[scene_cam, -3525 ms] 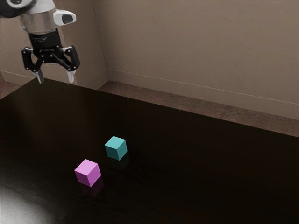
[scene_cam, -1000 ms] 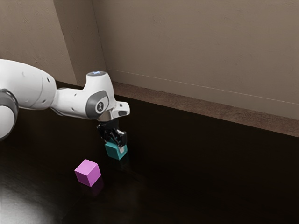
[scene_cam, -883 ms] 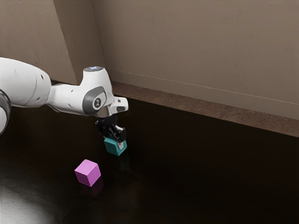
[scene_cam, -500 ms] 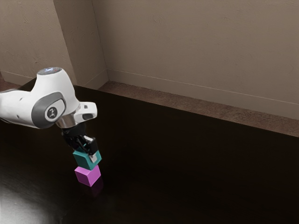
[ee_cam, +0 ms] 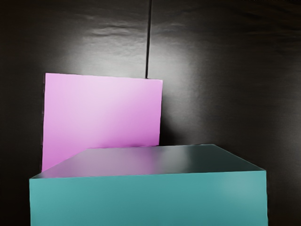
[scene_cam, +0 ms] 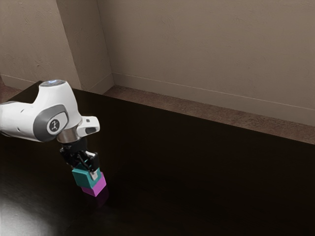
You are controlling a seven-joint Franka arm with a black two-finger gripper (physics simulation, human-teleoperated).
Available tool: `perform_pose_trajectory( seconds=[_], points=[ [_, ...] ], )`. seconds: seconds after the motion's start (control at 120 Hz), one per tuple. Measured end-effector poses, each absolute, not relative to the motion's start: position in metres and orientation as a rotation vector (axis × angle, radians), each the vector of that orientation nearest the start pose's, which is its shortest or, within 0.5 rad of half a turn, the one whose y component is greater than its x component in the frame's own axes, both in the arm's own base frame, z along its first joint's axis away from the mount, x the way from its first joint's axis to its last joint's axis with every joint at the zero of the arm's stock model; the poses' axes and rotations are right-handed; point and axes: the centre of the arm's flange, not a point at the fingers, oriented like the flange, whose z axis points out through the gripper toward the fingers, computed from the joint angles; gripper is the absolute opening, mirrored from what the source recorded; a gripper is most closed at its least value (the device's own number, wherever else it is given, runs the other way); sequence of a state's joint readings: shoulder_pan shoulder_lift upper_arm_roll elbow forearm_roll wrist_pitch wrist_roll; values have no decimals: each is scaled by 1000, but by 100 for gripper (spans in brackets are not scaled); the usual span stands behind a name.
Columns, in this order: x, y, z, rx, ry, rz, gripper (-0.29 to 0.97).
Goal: Pick up the blue block with one arm, and put the blue block on the pink block with one arm
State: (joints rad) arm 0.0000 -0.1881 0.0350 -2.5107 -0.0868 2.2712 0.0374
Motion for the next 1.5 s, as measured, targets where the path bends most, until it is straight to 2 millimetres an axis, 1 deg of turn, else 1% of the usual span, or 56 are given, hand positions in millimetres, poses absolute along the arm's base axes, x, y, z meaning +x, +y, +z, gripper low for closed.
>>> perform_pose_trajectory(
  seconds=[0.05, 0.142, 0.183, 0.242, 0.333, 0.392, 0.492, 0.75, 0.983, 1.125, 1.2, 1.233, 1.267, 1.283, 1.308, 1.342, 1.383, 1.458, 1.5],
  points=[
    [446, 17, 343, -3211, -100, 85, 36],
    [464, 24, 342, -3209, -109, 82, 36],
    [469, 26, 341, -3208, -109, 82, 36],
    [472, 29, 340, -3209, -107, 83, 36],
    [473, 40, 334, -3209, -113, 101, 36],
    [477, 46, 333, -3209, -107, 97, 36],
    [483, 49, 334, -3211, -79, 89, 37],
    [483, 40, 337, -3214, 16, 78, 37],
    [474, 44, 339, -3217, 33, 74, 37],
    [473, 37, 340, -3221, 71, 73, 49],
    [474, 36, 342, -3222, 82, 64, 55],
    [475, 36, 352, -3221, 88, 30, 57],
    [480, 34, 372, -3216, 102, -32, 58],
    [486, 32, 388, -3212, 114, -76, 59],
    [500, 29, 420, -3204, 135, -156, 60],
    [512, 26, 457, -3194, 156, -231, 61],
    [524, 32, 499, -3178, 176, -321, 62],
    [533, 44, 556, -3128, 230, -421, 64],
    [532, 44, 574, -3093, 283, -422, 65]
  ],
)
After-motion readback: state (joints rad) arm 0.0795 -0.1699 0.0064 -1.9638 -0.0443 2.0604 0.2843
